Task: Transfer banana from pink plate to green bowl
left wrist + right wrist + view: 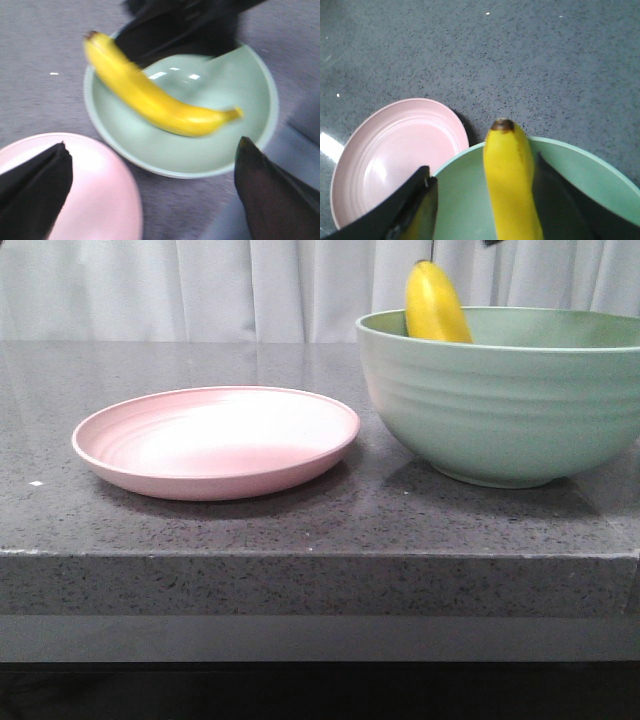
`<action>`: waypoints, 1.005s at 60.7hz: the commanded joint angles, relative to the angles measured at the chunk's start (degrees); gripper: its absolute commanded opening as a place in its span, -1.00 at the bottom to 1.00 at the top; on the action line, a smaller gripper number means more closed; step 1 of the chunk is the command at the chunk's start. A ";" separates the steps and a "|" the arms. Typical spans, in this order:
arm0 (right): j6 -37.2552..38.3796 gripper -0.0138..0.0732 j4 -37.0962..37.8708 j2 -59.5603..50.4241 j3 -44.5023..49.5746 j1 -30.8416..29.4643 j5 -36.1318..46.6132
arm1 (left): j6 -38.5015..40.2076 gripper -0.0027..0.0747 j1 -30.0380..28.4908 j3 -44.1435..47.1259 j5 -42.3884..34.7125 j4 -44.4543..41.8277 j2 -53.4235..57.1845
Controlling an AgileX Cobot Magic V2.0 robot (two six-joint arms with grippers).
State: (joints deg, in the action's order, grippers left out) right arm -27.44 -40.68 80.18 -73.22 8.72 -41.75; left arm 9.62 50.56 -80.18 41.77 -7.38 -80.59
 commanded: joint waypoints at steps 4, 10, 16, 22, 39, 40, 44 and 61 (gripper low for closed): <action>13.65 0.00 8.08 -4.29 -5.83 -2.94 -4.68 | 7.79 0.37 -4.81 -1.91 -3.68 -9.48 3.72; 17.74 -0.36 15.42 -5.34 -8.45 -4.12 -8.43 | 8.82 -0.08 -10.70 -1.91 -3.30 -10.77 5.29; 18.63 -0.71 19.50 -6.66 -8.63 -4.69 -10.13 | 9.36 -0.56 -16.95 -1.91 -2.12 -10.77 7.01; 18.72 -0.81 21.80 -7.73 -8.57 -4.69 -11.05 | 9.60 -0.95 -22.24 -1.43 -1.62 -10.77 9.16; 19.73 -0.82 23.75 -15.86 -1.17 -4.69 -6.25 | 9.82 -0.98 -32.49 9.70 -4.80 -10.67 20.73; 19.73 -0.82 23.75 -16.69 -0.18 -4.64 -5.42 | 9.83 -0.98 -32.72 10.75 -5.62 -10.50 21.98; 19.51 -0.82 23.75 -20.73 4.78 -4.57 -1.22 | 9.83 -0.98 -32.96 16.40 -8.19 -9.73 26.00; 16.17 -0.82 23.75 -43.22 30.10 -4.57 12.95 | 9.83 -0.98 -32.96 41.14 -20.03 -8.23 46.67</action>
State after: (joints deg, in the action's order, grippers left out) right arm -9.05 -16.64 42.69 -46.56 4.47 -35.93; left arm 18.90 17.60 -43.01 28.82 -15.88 -38.87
